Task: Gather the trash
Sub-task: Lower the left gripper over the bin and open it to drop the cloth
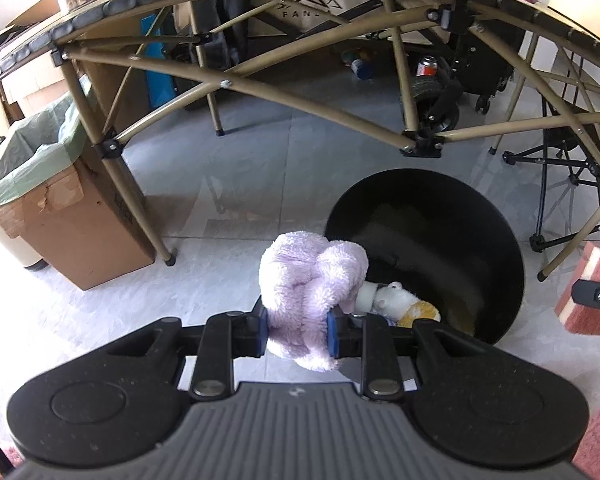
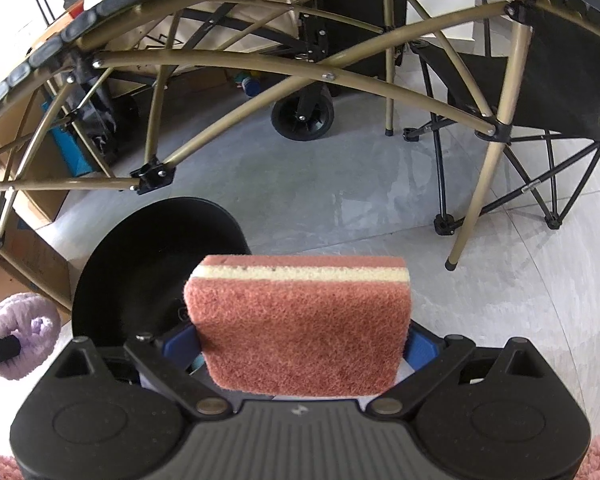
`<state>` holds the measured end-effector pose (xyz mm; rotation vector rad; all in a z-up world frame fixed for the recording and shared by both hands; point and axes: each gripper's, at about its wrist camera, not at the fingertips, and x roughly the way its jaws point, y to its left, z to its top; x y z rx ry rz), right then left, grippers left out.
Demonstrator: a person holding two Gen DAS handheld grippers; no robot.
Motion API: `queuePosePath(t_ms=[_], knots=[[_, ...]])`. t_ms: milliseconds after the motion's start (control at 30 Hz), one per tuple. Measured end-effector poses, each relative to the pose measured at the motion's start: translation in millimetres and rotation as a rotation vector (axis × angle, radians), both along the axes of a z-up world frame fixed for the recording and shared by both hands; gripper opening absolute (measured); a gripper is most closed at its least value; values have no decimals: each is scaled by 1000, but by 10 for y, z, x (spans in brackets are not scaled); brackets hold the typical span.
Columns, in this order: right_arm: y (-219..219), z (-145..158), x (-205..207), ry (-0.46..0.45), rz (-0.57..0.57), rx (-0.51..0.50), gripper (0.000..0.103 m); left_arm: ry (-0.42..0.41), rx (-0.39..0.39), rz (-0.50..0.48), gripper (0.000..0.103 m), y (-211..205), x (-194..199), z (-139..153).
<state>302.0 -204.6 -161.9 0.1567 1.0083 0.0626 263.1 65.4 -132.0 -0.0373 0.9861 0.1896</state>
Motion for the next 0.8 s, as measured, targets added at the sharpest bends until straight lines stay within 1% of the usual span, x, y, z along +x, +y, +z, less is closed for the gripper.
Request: queuePosePath(t_ms=[567,800], knots=[[-286,-57,39,14,-72,34,99,9,-25,-82,27,-566,335,35],[-322,-65,44,12,-94,42,99,37,-37,-96,27,-759,490,-17]])
